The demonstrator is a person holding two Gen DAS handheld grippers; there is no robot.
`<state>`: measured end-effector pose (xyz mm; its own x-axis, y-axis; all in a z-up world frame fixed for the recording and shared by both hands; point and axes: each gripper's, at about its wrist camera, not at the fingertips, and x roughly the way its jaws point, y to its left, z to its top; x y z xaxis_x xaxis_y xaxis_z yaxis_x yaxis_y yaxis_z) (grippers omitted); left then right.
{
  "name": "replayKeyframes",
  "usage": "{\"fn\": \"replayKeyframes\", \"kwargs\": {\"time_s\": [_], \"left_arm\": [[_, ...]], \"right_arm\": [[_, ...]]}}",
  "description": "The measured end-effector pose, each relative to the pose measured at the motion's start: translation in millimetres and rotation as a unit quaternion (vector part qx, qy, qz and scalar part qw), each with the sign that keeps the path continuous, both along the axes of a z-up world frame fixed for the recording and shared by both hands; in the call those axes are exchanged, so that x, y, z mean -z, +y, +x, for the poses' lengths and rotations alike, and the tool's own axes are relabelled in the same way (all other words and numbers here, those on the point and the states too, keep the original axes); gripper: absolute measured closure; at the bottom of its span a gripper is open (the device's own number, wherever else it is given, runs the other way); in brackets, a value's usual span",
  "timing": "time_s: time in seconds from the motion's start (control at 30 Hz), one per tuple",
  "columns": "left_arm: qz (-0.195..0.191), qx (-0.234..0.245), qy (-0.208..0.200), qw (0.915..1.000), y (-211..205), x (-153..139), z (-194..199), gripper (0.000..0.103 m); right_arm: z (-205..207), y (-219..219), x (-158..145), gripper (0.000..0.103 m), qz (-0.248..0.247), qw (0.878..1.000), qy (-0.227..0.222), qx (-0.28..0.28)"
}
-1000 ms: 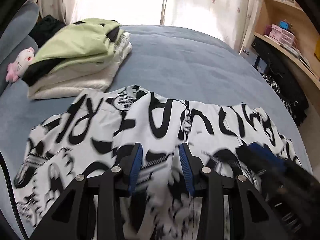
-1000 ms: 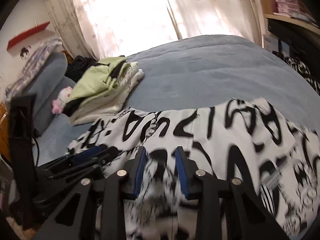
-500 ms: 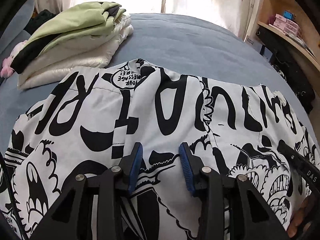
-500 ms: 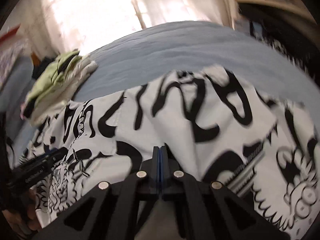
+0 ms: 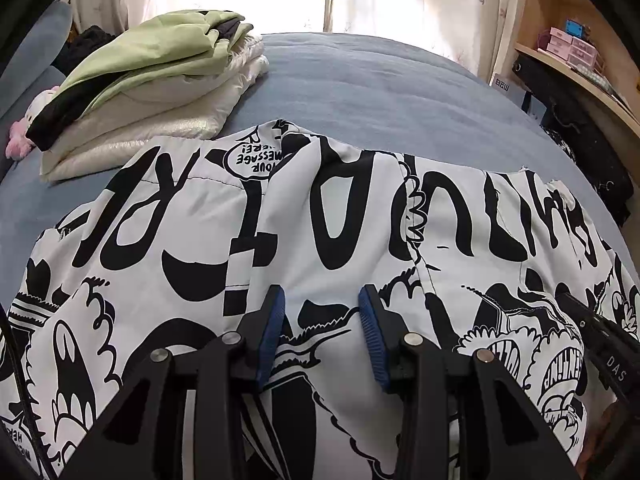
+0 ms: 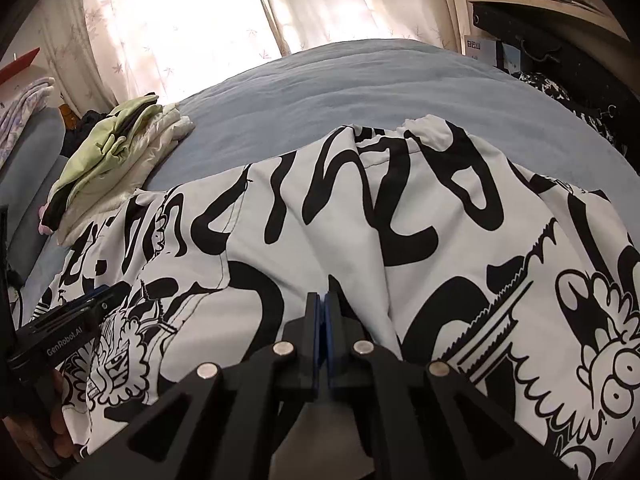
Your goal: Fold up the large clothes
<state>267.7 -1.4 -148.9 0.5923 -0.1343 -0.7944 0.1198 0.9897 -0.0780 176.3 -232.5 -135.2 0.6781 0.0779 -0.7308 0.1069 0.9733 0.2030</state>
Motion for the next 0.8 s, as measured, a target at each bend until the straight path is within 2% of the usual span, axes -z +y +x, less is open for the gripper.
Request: {"fn": "replayKeyframes", "kwargs": {"time_s": [0.3, 0.43, 0.53, 0.6, 0.67, 0.8], "left_arm": [[0.003, -0.014, 0.015, 0.9998, -0.1, -12.8, -10.3, 0.065], [0.007, -0.016, 0.019, 0.9997, 3.1, -28.3, -26.2, 0.065], [0.0, -0.02, 0.017, 0.9997, 10.1, -44.7, -42.8, 0.065], [-0.006, -0.02, 0.012, 0.9997, 13.9, -55.3, -53.7, 0.065], [-0.006, -0.017, 0.007, 0.9998, 16.1, -66.6, -66.1, 0.065], [-0.006, -0.014, -0.006, 0.9999, 21.0, -87.6, -90.4, 0.065]], "right_arm": [[1.6, 16.6, -3.3, 0.1, -0.05, 0.999, 0.016, 0.005], [2.9, 31.7, -11.5, 0.1, -0.096, 0.994, 0.049, 0.002], [-3.8, 37.2, -22.9, 0.099, -0.077, 0.995, 0.071, 0.003], [-11.7, 38.2, -30.2, 0.095, -0.053, 0.995, 0.081, 0.004], [-24.1, 42.0, -38.9, 0.084, -0.043, 0.995, 0.087, -0.003], [-50.7, 49.3, -58.4, 0.072, -0.037, 0.997, 0.067, -0.008]]}}
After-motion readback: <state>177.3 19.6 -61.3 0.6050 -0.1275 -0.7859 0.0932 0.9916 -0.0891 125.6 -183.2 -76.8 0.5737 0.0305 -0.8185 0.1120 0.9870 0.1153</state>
